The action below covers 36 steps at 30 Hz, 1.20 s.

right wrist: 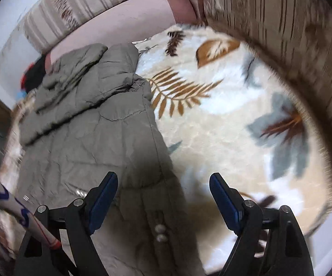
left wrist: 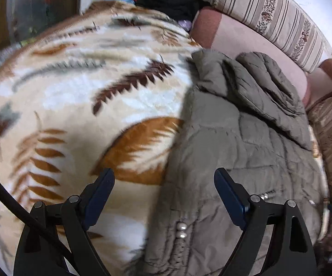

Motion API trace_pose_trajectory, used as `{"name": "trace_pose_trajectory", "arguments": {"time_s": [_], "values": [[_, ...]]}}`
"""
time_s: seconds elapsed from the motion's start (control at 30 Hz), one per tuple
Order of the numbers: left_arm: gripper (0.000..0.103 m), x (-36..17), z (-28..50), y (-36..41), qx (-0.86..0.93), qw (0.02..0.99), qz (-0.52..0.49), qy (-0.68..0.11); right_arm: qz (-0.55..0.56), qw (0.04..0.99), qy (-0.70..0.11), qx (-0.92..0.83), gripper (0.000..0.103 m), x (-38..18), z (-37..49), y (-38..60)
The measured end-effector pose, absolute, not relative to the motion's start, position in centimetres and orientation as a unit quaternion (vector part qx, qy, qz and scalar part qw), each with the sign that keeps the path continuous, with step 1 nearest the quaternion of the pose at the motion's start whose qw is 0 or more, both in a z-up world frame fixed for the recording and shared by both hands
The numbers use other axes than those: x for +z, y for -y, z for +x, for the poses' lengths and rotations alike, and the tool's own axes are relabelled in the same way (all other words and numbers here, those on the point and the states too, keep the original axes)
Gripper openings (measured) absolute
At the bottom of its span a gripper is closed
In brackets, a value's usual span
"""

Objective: Fold large clothes

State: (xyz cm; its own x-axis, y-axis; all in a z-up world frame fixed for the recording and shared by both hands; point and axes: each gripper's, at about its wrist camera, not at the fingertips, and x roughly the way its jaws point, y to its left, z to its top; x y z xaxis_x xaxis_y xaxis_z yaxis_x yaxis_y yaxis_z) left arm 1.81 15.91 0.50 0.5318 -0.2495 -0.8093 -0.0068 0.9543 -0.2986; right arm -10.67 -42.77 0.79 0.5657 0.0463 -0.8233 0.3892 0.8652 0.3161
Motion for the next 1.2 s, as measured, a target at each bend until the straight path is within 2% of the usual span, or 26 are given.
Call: {"name": "trace_pose_trajectory", "arguments": {"time_s": [0.27,0.47,0.67,0.83,1.0,1.2], "values": [[0.087,-1.9,4.2,-14.1,-0.162,0.826,-0.180,-0.509,0.353,0.823,-0.444,-0.021,0.086,-3.6,-8.7,43.0],[0.087,-3.8,6.0,-13.3,-0.180,0.802,-0.197,-0.534,0.353,0.824,-0.443,-0.003,0.086,-4.1,-8.5,41.8],[0.087,-3.9,3.8,-13.0,-0.240,0.776,-0.200,-0.548,0.382,0.796,-0.465,0.067,0.086,-4.5,-10.0,41.0],[0.087,-4.3,1.7,-14.3,-0.276,0.746,-0.253,-0.550,0.410,0.781,-0.458,0.105,0.081,-4.6,-12.3,41.0],[0.087,-4.7,0.0,-14.1,-0.293,0.748,-0.260,-0.536,0.439,0.767,-0.448,0.136,0.078,-5.3,-14.2,41.1],[0.087,-4.5,2.1,-14.1,-0.292,0.740,-0.277,-0.539,0.436,0.763,-0.457,0.140,0.074,-6.1,-15.4,40.4]]}}
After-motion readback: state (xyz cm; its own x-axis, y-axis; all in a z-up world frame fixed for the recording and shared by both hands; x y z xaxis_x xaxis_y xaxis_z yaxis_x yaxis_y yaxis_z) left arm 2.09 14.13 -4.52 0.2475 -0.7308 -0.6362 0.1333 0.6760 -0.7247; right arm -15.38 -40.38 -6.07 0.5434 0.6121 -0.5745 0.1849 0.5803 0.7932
